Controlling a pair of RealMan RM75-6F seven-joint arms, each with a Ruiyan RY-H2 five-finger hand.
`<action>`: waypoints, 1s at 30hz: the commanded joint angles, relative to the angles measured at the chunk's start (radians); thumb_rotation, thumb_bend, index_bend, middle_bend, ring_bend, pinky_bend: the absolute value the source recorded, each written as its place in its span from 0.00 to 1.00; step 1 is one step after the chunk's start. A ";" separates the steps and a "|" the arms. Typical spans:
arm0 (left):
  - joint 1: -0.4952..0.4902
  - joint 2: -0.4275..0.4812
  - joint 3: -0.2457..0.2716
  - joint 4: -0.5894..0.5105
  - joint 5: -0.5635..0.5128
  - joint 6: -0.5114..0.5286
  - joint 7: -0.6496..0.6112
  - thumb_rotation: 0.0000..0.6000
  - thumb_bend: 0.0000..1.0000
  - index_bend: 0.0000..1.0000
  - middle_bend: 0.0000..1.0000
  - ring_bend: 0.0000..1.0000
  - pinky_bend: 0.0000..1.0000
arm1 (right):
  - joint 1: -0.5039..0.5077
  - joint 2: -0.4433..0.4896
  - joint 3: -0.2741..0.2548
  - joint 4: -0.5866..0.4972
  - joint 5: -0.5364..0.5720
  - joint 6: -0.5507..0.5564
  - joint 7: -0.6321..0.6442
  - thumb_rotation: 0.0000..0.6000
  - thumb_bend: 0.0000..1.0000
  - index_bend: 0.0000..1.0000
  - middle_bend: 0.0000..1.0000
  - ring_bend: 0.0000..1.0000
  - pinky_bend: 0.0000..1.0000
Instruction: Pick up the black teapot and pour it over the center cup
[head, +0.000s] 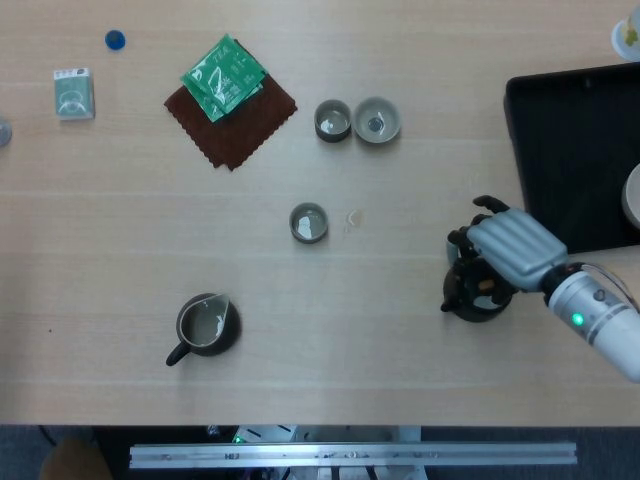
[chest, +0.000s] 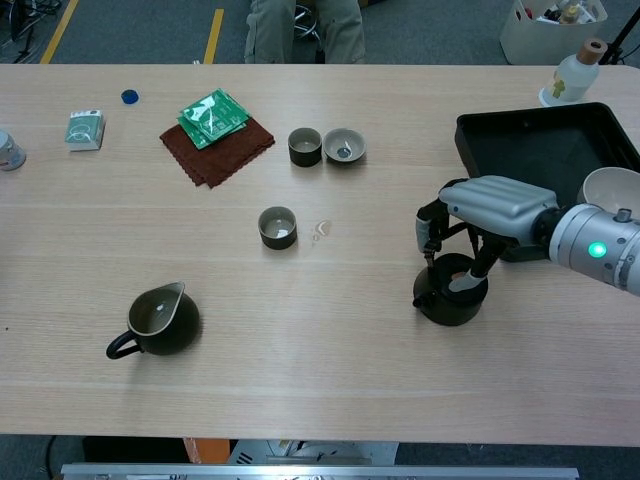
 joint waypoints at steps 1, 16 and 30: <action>-0.001 -0.001 -0.001 0.001 0.000 -0.001 0.000 0.40 0.35 0.15 0.13 0.12 0.11 | -0.002 0.022 -0.013 -0.021 -0.001 0.006 -0.001 1.00 0.00 0.46 0.51 0.36 0.11; -0.006 -0.006 -0.002 0.005 -0.005 -0.010 0.004 0.40 0.35 0.16 0.13 0.12 0.11 | 0.007 0.055 -0.048 -0.058 0.018 0.000 -0.008 1.00 0.00 0.52 0.56 0.44 0.11; -0.001 -0.005 -0.002 0.011 -0.017 -0.011 0.002 0.40 0.35 0.16 0.13 0.12 0.11 | 0.049 0.029 -0.035 -0.036 0.089 -0.029 -0.004 1.00 0.00 0.78 0.77 0.68 0.11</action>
